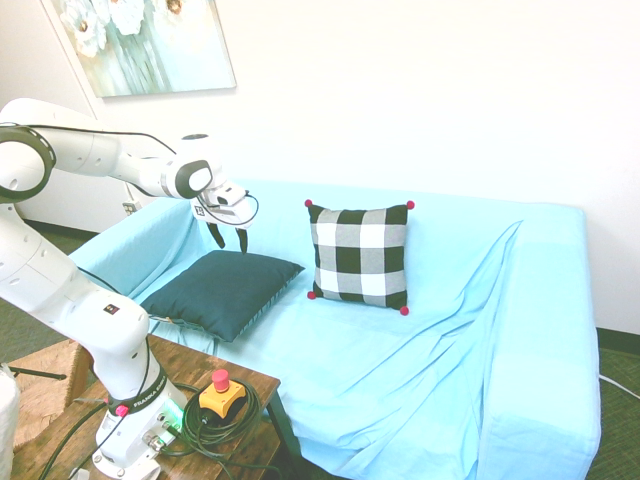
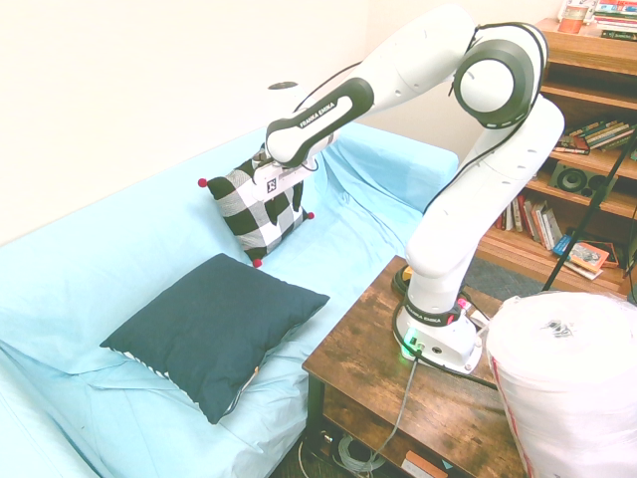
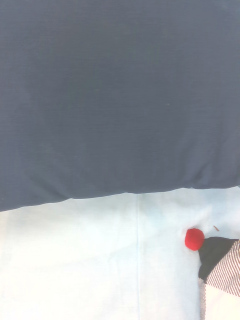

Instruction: Lift the pillow

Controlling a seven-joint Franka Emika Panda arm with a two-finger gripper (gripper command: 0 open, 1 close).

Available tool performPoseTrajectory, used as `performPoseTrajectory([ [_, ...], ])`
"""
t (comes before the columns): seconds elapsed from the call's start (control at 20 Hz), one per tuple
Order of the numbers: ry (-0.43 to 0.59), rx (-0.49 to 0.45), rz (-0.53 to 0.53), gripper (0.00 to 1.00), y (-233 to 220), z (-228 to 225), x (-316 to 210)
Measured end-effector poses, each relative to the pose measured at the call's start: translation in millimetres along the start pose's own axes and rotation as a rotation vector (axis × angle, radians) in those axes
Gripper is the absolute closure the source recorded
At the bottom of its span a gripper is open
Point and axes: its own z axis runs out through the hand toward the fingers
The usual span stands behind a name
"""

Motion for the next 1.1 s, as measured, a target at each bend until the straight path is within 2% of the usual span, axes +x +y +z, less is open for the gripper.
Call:
performPoseTrajectory([
  [0.15,0.002,-0.006,-0.014,0.00,1.0,2.2,0.9],
  [0.3,-0.001,-0.015,-0.019,0.00,8.4,25.7,-8.8],
  [0.5,-0.028,-0.036,-0.045,0.00,12.2,76.6,-65.6],
  [0.85,-0.033,-0.026,-0.077,0.00,-35.6,117.2,-151.0],
  [1.1,-0.038,-0.050,-0.103,0.00,-48.5,160.5,-213.6],
])
